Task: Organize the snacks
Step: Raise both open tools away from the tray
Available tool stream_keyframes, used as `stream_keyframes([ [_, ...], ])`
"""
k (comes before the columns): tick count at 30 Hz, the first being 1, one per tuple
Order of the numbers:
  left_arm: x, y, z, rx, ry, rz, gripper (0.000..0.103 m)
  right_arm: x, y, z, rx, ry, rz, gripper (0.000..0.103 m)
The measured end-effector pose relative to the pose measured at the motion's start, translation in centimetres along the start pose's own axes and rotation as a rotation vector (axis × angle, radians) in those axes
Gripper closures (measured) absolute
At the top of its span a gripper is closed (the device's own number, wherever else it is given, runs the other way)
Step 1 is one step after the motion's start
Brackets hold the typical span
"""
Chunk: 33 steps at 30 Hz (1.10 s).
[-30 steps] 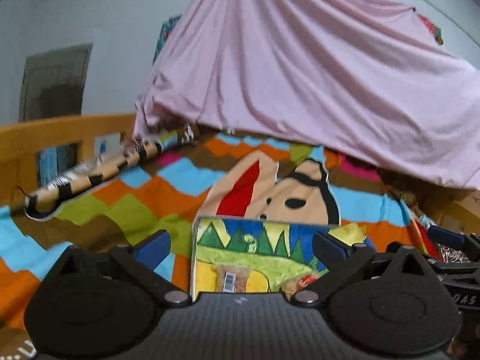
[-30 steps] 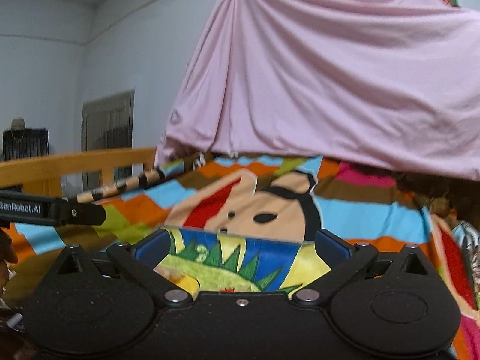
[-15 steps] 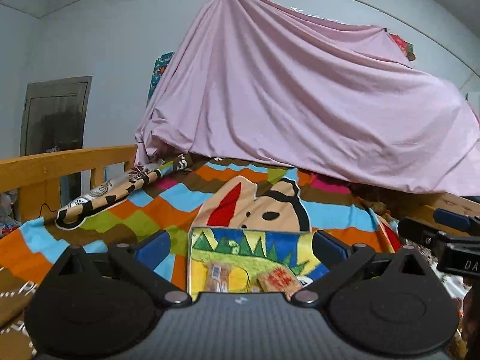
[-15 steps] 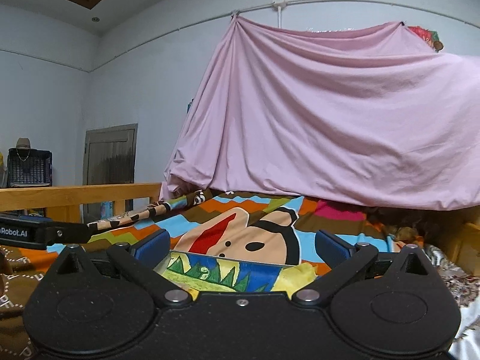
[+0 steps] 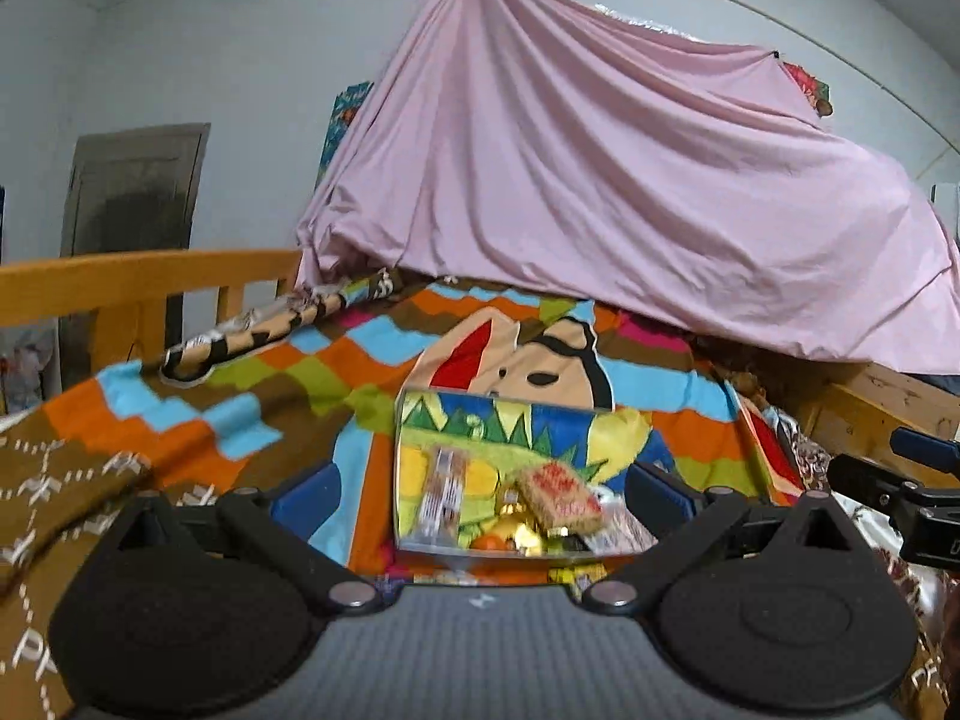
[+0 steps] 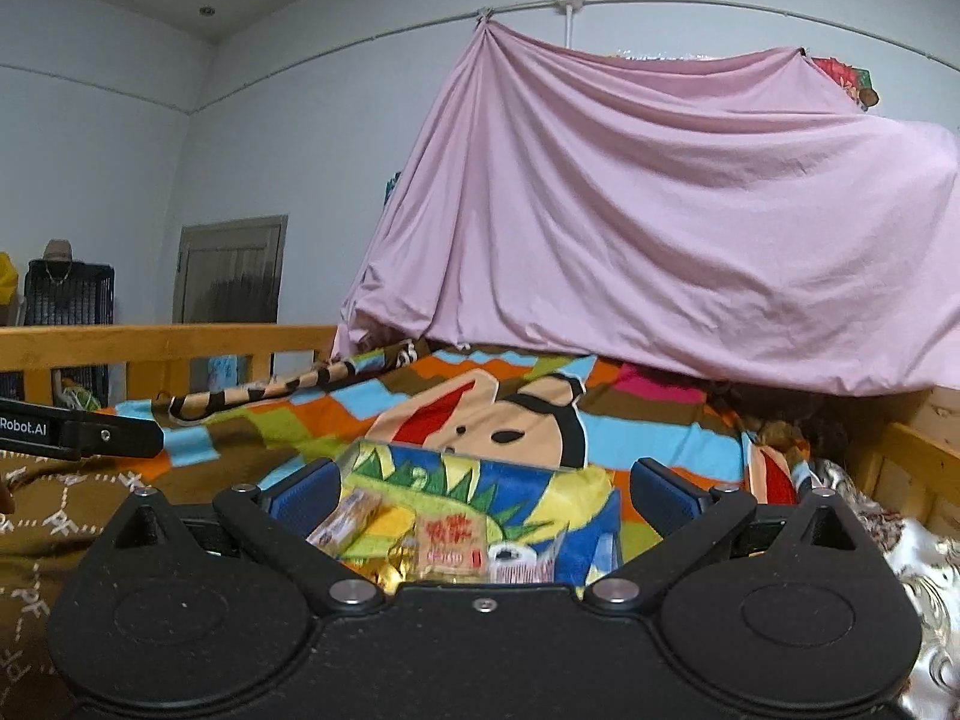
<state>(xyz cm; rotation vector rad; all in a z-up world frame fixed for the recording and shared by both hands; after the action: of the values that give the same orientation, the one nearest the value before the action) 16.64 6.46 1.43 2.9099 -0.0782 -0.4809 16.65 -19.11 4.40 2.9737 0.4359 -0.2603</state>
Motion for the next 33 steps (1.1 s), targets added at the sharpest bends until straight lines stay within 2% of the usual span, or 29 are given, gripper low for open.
stream_keyframes([
  [17, -1.8, -0.7, 5.6, 0.006, -0.123, -0.011, 0.0, -2.7, -1.3, 5.1, -0.002, -0.148, 0.003, 0.001],
  [33, -1.0, -1.1, 9.3, 0.024, -0.293, -0.033, 0.0, -1.9, -2.5, 9.2, 0.007, -0.291, -0.023, 0.001],
])
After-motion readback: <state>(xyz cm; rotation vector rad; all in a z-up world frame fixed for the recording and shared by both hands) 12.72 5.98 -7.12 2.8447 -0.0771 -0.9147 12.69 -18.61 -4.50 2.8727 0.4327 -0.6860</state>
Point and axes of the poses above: each gripper's, at about its wrist camera, not at the fingertips, and x roughly the way its jaws point, y to its right, z to its underside, the point moved 7 cm from there along x, roughly the way its jaws point, and after that the axes turned 1 degree about -y, right-handed, at the moved point
